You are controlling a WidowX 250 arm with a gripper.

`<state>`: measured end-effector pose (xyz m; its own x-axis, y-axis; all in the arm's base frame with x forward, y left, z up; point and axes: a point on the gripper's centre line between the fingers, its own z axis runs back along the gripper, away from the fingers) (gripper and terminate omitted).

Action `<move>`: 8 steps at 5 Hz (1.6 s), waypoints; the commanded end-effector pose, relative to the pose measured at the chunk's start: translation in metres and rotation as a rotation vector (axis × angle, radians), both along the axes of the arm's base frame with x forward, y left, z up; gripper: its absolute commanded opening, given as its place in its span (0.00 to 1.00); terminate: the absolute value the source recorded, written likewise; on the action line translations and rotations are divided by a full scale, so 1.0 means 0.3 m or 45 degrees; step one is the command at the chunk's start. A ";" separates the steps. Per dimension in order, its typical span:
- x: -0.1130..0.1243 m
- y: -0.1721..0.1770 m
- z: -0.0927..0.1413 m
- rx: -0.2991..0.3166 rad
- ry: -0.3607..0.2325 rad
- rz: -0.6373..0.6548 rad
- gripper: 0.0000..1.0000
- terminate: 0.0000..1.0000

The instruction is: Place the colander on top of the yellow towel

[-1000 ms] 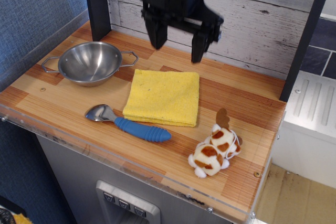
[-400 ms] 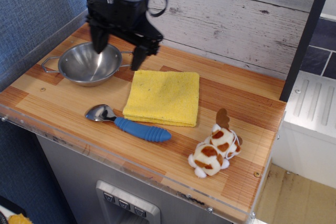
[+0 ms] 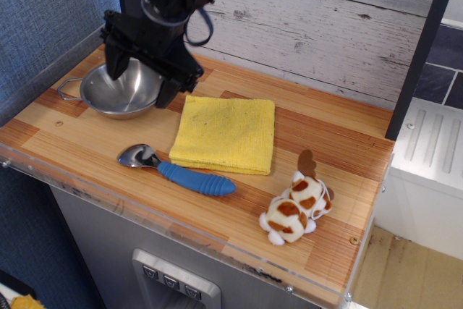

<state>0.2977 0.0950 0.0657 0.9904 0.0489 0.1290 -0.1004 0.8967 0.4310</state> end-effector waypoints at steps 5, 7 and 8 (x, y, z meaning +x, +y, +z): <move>0.061 0.044 -0.125 0.200 0.008 0.082 1.00 0.00; 0.059 0.049 -0.106 0.176 -0.019 0.089 0.00 0.00; 0.056 0.040 -0.103 0.161 -0.015 0.079 0.00 0.00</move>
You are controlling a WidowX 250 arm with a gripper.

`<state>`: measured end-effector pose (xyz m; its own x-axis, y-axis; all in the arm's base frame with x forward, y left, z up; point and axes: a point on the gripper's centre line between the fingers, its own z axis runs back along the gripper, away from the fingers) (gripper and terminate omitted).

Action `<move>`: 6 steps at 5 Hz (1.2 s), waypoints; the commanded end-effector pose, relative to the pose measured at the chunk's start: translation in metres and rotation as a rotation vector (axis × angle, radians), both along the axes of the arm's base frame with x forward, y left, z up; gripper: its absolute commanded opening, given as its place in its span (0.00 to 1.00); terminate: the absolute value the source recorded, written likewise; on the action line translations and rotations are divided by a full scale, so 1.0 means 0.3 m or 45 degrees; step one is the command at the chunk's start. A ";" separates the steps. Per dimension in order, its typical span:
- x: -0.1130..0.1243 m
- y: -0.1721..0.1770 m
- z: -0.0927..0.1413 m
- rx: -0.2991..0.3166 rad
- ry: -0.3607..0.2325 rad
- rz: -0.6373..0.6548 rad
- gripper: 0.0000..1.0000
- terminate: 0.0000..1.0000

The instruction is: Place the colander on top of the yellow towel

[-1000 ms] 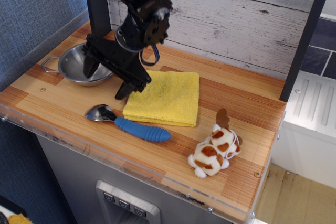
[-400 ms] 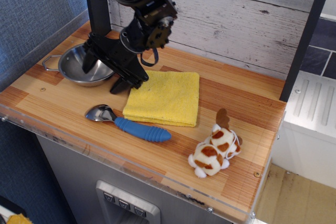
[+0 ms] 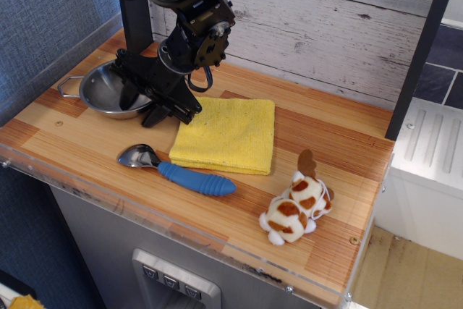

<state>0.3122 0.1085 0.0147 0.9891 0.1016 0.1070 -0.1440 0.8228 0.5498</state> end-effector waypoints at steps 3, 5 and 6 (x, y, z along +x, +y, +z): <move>0.009 0.019 0.133 -0.067 -0.031 0.014 0.00 0.00; 0.036 0.015 0.325 -0.089 -0.101 0.036 0.00 0.00; 0.049 -0.064 0.357 -0.102 -0.117 -0.038 0.00 0.00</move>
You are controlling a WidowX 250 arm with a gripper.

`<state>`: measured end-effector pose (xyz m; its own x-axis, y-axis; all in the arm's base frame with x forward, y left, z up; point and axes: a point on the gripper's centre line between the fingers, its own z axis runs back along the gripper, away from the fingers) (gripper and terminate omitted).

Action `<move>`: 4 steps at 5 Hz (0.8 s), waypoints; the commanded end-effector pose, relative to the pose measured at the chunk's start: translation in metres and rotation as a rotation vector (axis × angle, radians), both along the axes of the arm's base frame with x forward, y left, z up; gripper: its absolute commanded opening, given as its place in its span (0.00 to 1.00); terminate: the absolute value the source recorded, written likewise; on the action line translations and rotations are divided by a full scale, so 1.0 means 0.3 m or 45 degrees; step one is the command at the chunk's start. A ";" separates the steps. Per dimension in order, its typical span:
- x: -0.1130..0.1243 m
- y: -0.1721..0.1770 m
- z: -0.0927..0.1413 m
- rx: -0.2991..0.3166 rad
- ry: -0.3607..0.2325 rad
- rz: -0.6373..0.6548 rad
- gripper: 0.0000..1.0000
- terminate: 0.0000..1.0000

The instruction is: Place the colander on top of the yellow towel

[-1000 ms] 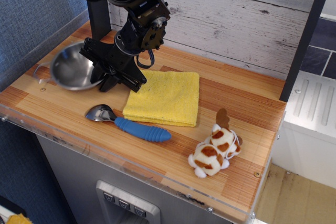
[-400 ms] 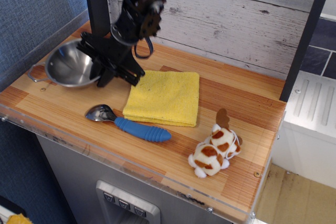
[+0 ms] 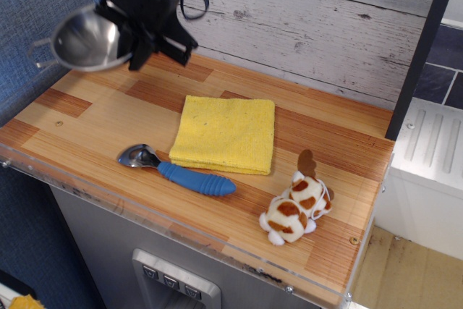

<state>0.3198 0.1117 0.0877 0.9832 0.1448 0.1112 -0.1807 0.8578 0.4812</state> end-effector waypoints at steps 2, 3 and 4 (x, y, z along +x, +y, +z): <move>0.050 -0.293 0.087 0.005 -0.093 -0.304 0.00 0.00; 0.053 -0.371 0.057 0.018 -0.075 -0.388 0.00 0.00; 0.033 -0.413 -0.009 0.023 -0.004 -0.440 0.00 0.00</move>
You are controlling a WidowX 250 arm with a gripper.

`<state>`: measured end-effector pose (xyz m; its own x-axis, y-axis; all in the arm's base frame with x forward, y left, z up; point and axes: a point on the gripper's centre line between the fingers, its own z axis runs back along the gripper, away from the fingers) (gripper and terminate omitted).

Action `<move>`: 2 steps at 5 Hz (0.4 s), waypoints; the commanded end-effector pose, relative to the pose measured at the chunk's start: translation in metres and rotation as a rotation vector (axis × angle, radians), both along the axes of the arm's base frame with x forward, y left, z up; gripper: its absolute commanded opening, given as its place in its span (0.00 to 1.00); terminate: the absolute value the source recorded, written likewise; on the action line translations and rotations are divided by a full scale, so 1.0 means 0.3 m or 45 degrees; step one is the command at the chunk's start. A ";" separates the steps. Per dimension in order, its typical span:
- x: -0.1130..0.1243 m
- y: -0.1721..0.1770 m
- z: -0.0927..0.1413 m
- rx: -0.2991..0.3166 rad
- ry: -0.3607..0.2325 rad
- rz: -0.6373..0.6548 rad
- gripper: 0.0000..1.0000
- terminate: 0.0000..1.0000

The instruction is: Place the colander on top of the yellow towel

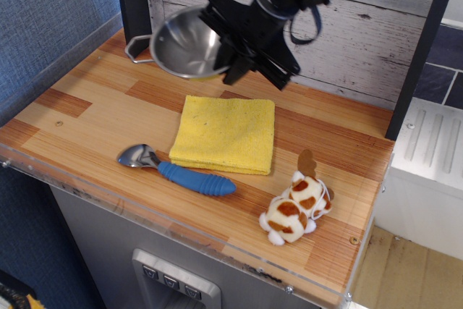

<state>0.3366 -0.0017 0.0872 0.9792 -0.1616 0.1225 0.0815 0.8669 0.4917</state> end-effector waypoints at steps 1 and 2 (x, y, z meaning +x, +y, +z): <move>-0.047 -0.040 -0.066 0.044 0.072 -0.067 0.00 0.00; -0.055 -0.026 -0.098 0.047 0.119 -0.077 0.00 0.00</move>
<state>0.3231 -0.0126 0.0421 0.9730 -0.2303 -0.0116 0.2042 0.8371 0.5075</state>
